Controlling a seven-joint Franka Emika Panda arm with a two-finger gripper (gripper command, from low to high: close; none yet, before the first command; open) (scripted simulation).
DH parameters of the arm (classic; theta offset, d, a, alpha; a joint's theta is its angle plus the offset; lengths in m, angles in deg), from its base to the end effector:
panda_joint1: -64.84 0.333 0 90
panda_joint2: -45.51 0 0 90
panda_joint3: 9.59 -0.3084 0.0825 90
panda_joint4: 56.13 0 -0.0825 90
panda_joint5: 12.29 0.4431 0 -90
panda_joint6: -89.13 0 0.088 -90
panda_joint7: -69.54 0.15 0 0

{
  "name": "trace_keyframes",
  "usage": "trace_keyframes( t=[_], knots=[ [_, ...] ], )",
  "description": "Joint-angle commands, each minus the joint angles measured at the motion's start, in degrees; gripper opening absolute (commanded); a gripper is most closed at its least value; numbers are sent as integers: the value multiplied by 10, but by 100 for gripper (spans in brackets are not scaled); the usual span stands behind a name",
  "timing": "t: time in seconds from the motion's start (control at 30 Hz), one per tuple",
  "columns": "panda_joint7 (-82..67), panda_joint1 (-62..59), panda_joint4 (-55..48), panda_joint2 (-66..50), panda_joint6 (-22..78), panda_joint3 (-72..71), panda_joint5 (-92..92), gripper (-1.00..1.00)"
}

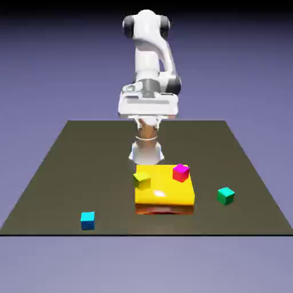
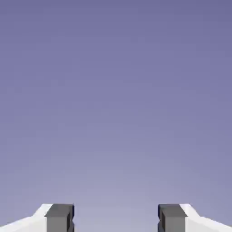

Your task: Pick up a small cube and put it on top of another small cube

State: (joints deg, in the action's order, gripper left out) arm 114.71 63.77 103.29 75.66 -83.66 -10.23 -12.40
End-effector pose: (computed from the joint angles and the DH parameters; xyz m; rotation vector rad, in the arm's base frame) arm 0.4788 -0.0039 0.3763 -2.4777 1.0378 -0.9952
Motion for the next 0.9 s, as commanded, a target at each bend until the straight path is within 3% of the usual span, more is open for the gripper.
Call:
trace_keyframes(
  t=[0.0,0.87],
  knots=[
    [23,-15,-13,-21,10,-5,-1,0],
    [601,-389,-350,-553,269,-141,-25,0]
  ],
)
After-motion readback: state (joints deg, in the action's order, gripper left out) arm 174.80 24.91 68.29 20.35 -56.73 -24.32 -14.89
